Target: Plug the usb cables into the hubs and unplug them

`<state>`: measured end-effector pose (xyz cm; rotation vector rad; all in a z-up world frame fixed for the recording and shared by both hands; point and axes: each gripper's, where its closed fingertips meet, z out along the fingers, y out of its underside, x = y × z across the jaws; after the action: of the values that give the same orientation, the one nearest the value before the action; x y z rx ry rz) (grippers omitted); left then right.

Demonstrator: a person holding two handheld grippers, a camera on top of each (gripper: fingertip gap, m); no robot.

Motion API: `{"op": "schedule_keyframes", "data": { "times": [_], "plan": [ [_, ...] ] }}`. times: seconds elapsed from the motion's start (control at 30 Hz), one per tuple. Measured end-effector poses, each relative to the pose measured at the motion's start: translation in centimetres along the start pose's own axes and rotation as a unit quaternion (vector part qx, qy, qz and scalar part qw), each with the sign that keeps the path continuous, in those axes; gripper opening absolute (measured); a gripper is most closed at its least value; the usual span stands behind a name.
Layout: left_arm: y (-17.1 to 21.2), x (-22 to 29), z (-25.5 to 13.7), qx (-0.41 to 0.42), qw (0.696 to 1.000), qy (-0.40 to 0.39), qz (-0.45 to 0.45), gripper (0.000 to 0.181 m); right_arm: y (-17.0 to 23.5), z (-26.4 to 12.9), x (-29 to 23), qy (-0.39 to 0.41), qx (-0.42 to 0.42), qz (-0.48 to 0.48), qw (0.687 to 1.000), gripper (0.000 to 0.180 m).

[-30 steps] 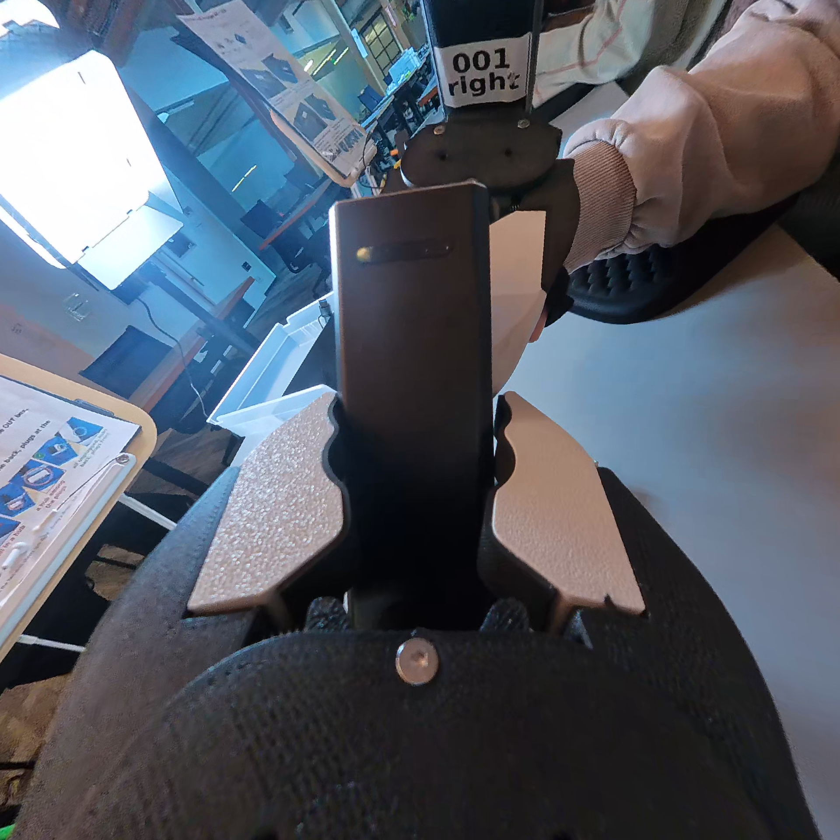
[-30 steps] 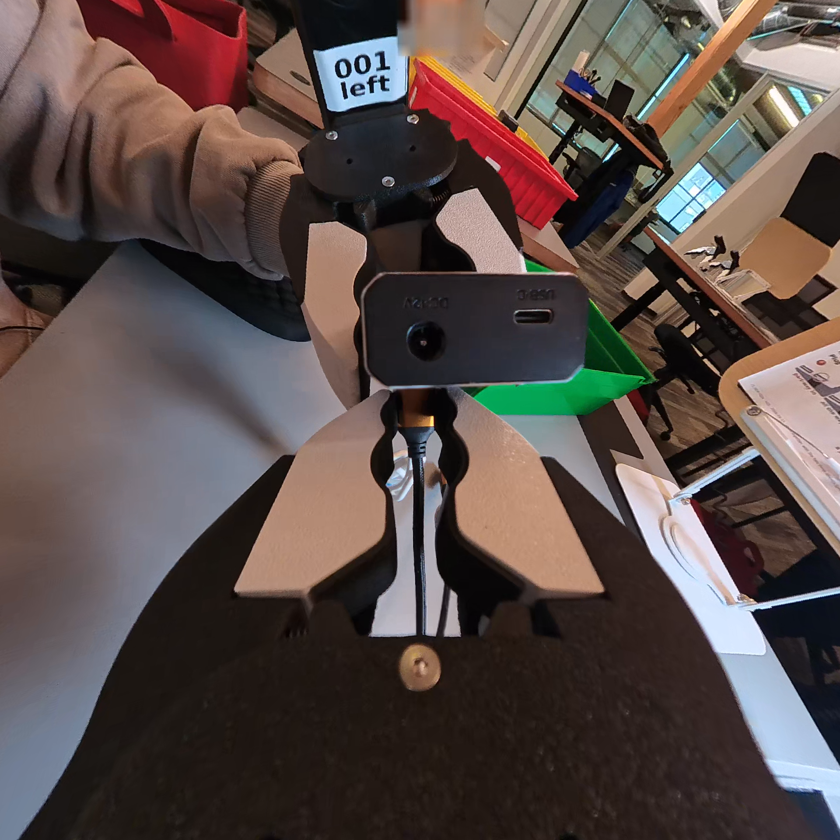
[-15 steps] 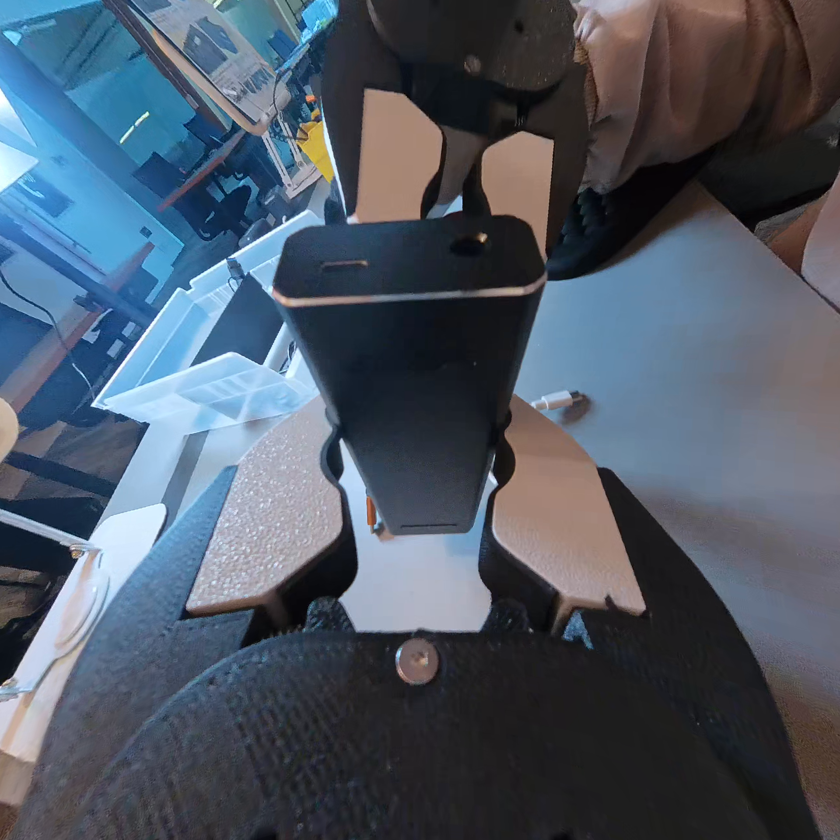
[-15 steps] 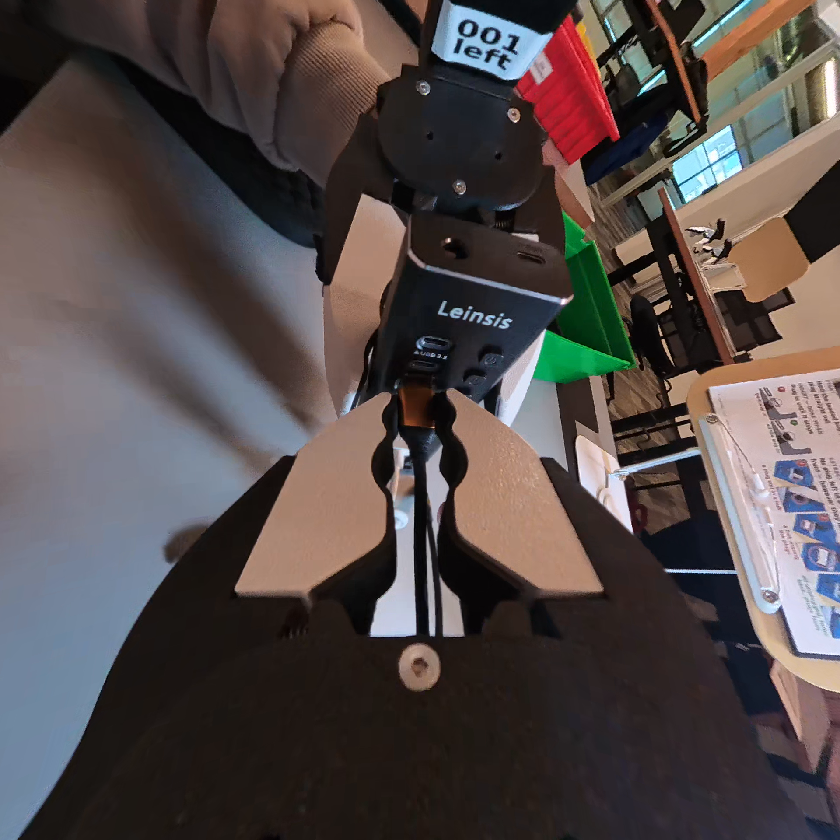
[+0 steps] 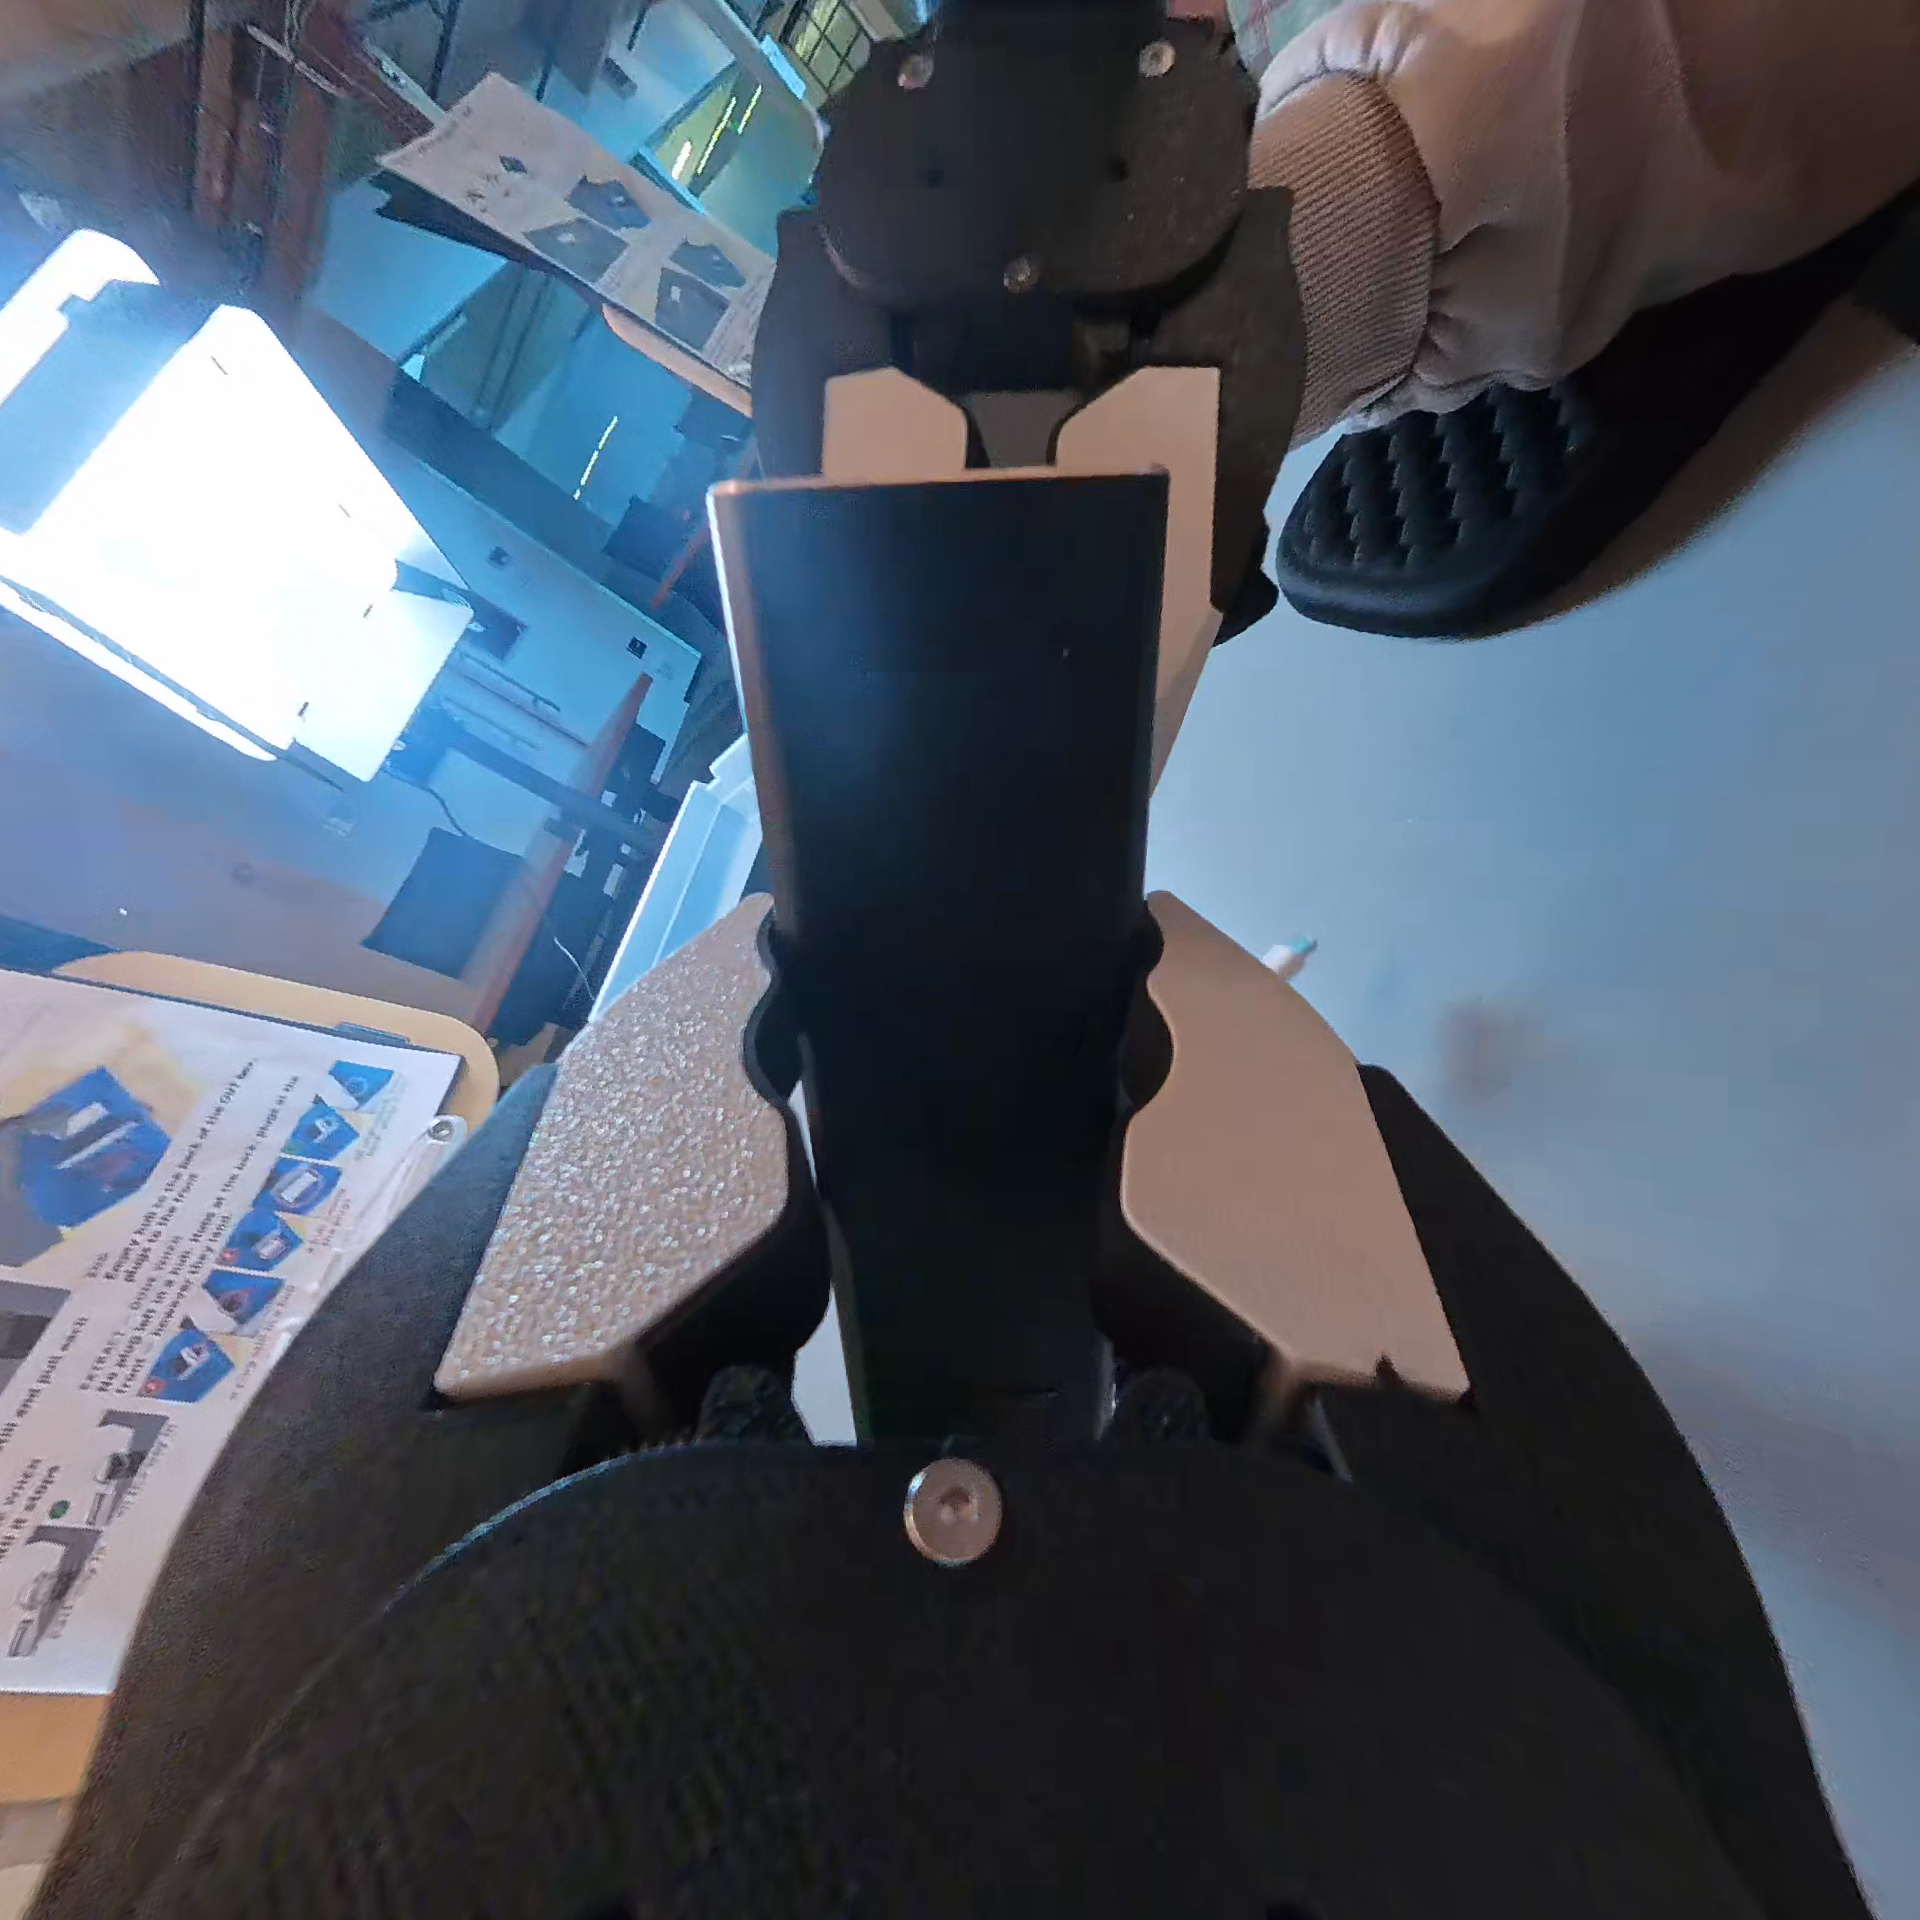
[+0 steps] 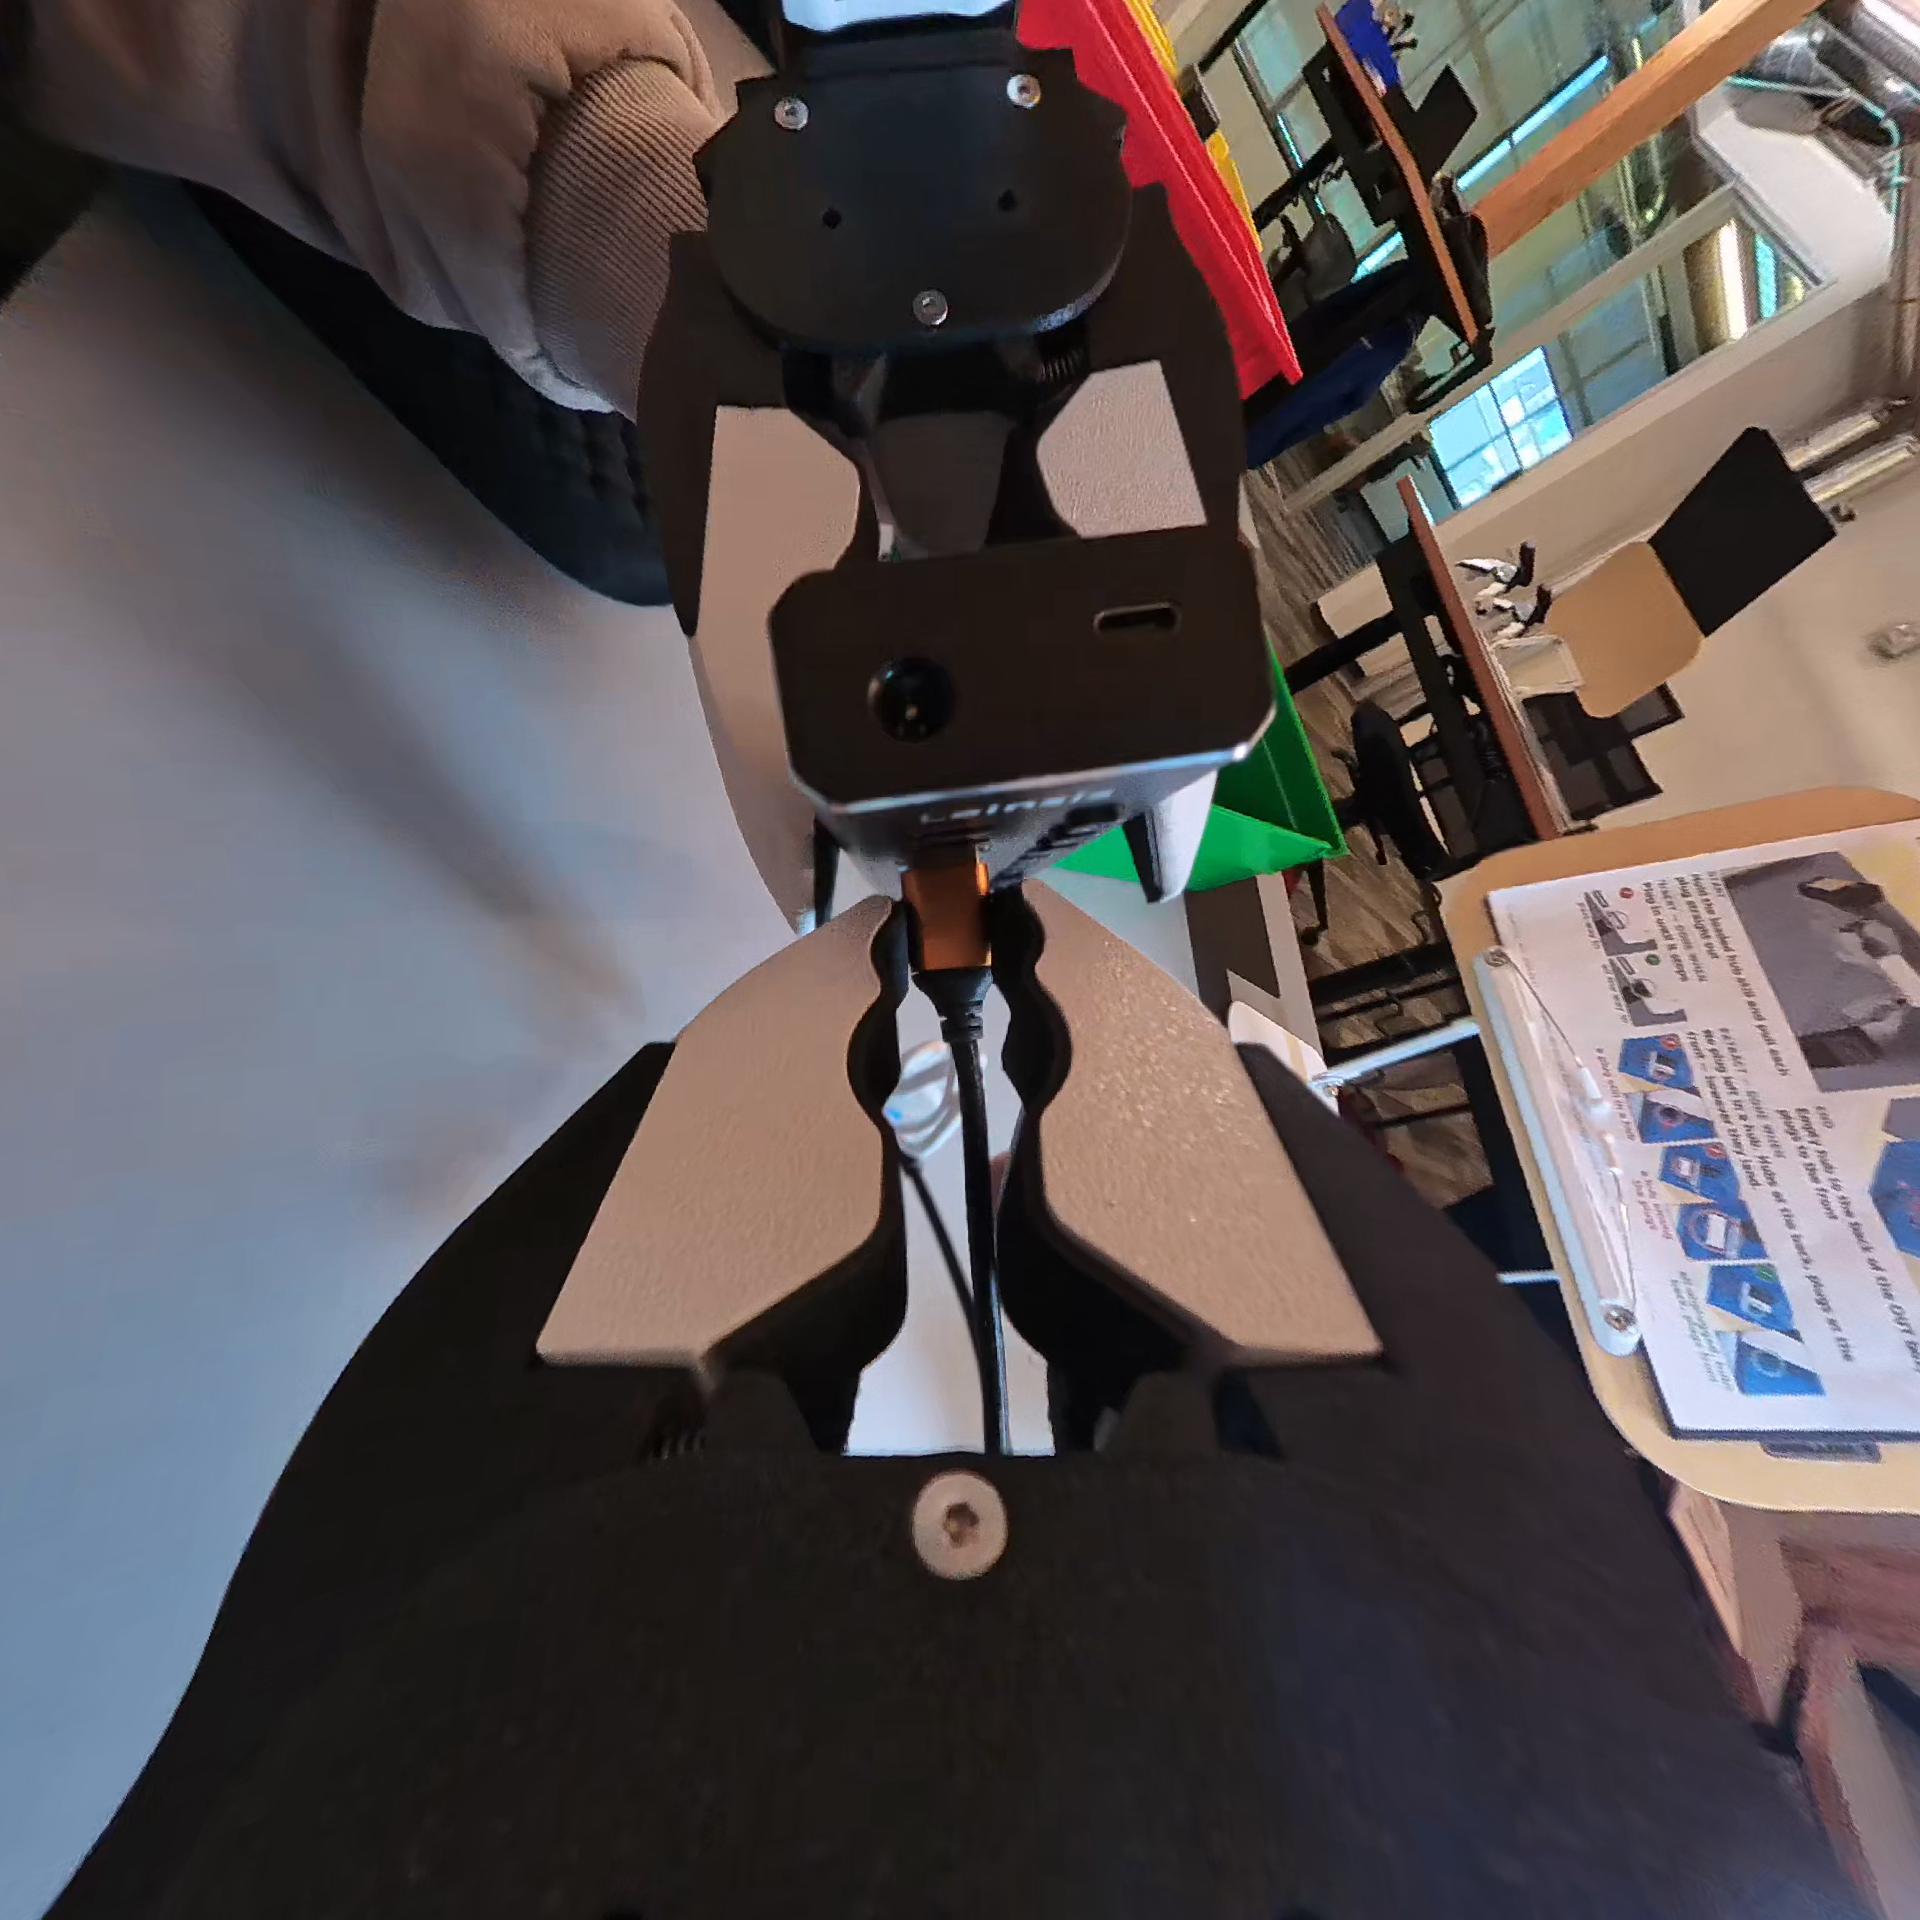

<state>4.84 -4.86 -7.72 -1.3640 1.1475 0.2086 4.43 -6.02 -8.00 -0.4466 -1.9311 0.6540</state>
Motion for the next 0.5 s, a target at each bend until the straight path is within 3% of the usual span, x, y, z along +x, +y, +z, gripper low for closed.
{"op": "schedule_keyframes", "data": {
  "times": [0.33, 0.5],
  "plan": [
    [-2.8, 0.5, -1.2, 0.053, 0.998, 0.028, -0.036, 0.061, -2.5, -1.1, -0.8, -0.07, 0.127, 0.086, 0.986, 0.016],
    [-2.6, 0.9, -1.2, 0.053, 0.997, 0.039, -0.041, 0.061, -2.1, -0.7, -1.2, -0.07, 0.124, 0.076, 0.987, 0.016]
  ]
}}
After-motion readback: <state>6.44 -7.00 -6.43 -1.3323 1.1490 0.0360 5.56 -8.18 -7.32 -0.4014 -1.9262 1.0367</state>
